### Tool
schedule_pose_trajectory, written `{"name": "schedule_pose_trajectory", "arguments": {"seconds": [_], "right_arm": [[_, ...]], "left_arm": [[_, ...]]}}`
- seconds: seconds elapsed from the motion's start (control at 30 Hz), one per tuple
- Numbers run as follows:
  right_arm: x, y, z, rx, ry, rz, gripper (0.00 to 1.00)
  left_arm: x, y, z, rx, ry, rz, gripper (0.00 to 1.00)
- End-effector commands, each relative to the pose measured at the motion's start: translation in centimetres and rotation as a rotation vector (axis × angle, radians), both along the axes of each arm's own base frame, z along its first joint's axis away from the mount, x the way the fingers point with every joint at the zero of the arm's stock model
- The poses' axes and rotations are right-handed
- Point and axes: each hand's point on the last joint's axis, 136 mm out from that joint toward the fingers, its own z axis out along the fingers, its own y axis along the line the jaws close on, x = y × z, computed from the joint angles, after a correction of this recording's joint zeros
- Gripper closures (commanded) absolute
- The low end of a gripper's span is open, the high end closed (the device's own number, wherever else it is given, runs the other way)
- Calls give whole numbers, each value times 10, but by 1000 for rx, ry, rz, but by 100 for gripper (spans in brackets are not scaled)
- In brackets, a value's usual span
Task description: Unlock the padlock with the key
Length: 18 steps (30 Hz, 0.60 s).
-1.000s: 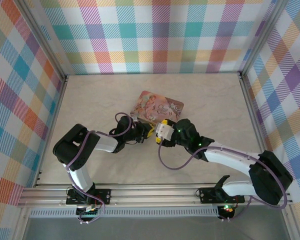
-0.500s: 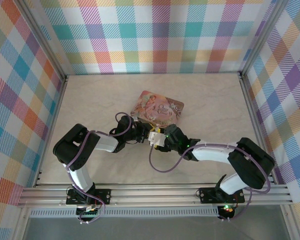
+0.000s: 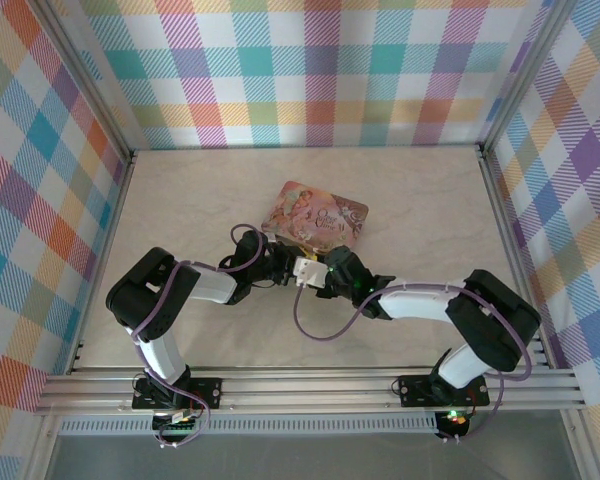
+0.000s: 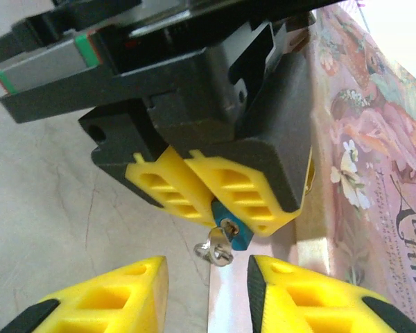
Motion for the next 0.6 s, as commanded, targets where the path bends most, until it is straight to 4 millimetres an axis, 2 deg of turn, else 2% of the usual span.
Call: {"name": "schedule_pose_trajectory", "arguments": {"seconds": [0.0,0.47,0.57], "right_arm": [[8,11,12,32,-41,2,67],[16,16,9,39,-49,-18,80],[17,16,8,43,-50,-28,86]], "left_arm": [[-9,-7,-11,11,64,-32,100],[-10,-7,-11,11,67,-33,100],[-10,-7,-11,11,69,-34,100]]}}
